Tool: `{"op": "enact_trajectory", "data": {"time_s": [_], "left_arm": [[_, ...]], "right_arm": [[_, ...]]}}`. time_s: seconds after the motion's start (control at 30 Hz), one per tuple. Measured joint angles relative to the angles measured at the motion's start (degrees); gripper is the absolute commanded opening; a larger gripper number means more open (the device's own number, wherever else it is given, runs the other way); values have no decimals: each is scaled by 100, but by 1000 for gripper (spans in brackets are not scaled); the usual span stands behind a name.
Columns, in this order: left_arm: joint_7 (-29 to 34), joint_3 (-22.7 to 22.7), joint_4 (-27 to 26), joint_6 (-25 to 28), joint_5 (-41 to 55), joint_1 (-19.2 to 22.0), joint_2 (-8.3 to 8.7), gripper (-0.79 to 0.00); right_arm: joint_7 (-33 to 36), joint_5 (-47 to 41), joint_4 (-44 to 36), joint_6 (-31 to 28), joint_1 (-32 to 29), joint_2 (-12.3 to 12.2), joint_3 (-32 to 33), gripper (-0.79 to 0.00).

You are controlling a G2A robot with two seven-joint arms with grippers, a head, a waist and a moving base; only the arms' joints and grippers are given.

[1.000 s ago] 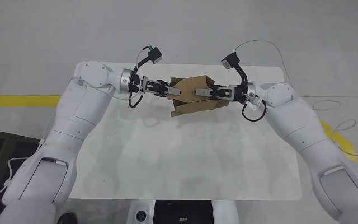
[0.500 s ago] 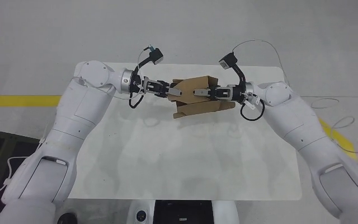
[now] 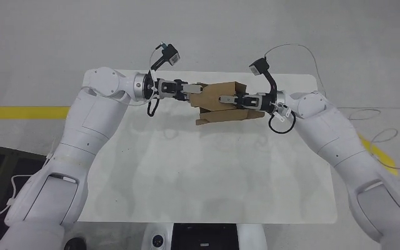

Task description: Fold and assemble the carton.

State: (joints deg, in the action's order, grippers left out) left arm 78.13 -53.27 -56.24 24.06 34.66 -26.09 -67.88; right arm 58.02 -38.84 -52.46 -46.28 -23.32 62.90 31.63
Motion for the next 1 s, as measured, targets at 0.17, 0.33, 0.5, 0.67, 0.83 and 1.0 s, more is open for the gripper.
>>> {"op": "enact_trajectory", "data": {"time_s": [0.17, 0.33, 0.5, 0.67, 0.83, 1.0], "left_arm": [[-45, -40, -46, -72, 322, -4, -46, 0], [6, -55, -157, -214, 670, -37, -95, 0], [16, 11, -228, -245, 750, -74, -148, 0], [30, 50, -261, -225, 679, -73, -183, 0], [137, 86, -281, -183, 430, -26, -196, 0], [150, 129, -281, -93, 269, -2, -222, 0]], "right_arm": [[-137, 169, 105, -137, 30, 23, -48, -785], [-277, 252, 164, -276, 65, 77, -75, -785], [-352, 266, 212, -351, 87, 143, -80, -785], [-376, 279, 235, -375, 93, 194, -52, -785], [-394, 330, 230, -393, 82, 222, 1, -785], [-399, 370, 179, -398, 51, 253, 51, -785]]}}
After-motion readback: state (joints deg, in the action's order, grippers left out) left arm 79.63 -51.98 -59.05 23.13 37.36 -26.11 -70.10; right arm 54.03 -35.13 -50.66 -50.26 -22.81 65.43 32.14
